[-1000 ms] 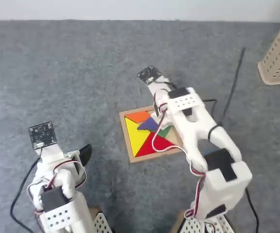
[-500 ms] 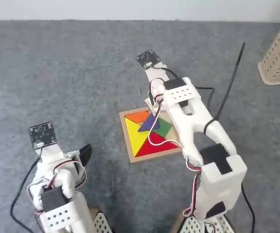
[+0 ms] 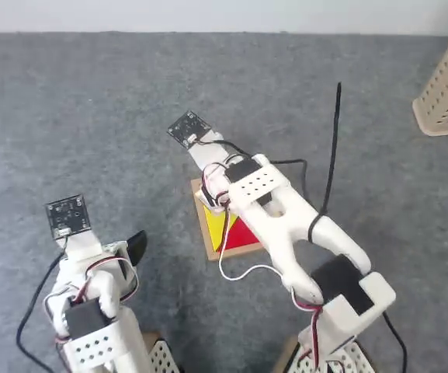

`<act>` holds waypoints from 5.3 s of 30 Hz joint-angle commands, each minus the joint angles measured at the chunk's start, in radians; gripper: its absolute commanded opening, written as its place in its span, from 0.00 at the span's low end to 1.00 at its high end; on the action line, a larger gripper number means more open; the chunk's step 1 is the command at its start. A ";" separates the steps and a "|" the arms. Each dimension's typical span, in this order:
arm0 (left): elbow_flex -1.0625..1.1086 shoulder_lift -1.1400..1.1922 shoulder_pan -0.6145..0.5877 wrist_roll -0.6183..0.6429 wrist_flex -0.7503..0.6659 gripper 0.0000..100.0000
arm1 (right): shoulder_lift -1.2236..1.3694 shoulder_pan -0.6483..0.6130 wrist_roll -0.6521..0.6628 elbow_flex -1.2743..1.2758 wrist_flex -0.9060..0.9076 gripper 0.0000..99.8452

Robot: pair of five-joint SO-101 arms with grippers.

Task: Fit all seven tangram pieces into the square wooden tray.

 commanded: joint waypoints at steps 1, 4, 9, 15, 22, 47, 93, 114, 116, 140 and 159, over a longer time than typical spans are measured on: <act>-0.013 -0.012 0.002 -0.002 -0.002 0.35 | 0.021 -0.010 0.021 -0.014 -0.039 0.01; -0.013 -0.012 0.002 -0.002 -0.002 0.35 | 0.044 -0.007 0.021 -0.031 -0.027 0.01; -0.013 -0.012 0.002 -0.002 -0.002 0.35 | 0.054 -0.005 0.021 -0.034 0.033 0.01; -0.013 -0.012 0.002 -0.002 -0.002 0.35 | 0.047 0.058 0.023 -0.035 0.077 0.01; -0.013 -0.012 0.002 -0.002 -0.002 0.35 | 0.047 0.153 0.078 -0.040 0.077 0.01; -0.013 -0.012 0.002 -0.002 -0.002 0.35 | 0.051 0.308 0.121 -0.167 0.225 0.01; -0.013 -0.012 0.002 -0.002 -0.002 0.35 | 0.249 0.314 0.497 -0.400 0.254 0.01; -0.013 -0.012 0.002 -0.002 -0.002 0.35 | -0.076 0.449 0.163 -0.275 0.446 0.01; -0.013 -0.012 0.002 -0.002 -0.002 0.35 | -0.153 0.476 0.143 -0.161 0.458 0.01; -0.013 -0.012 0.002 -0.002 -0.002 0.35 | -0.423 0.662 0.839 0.301 0.627 0.11; -0.013 -0.012 0.002 -0.002 -0.002 0.35 | -0.429 0.782 1.346 0.591 0.282 0.20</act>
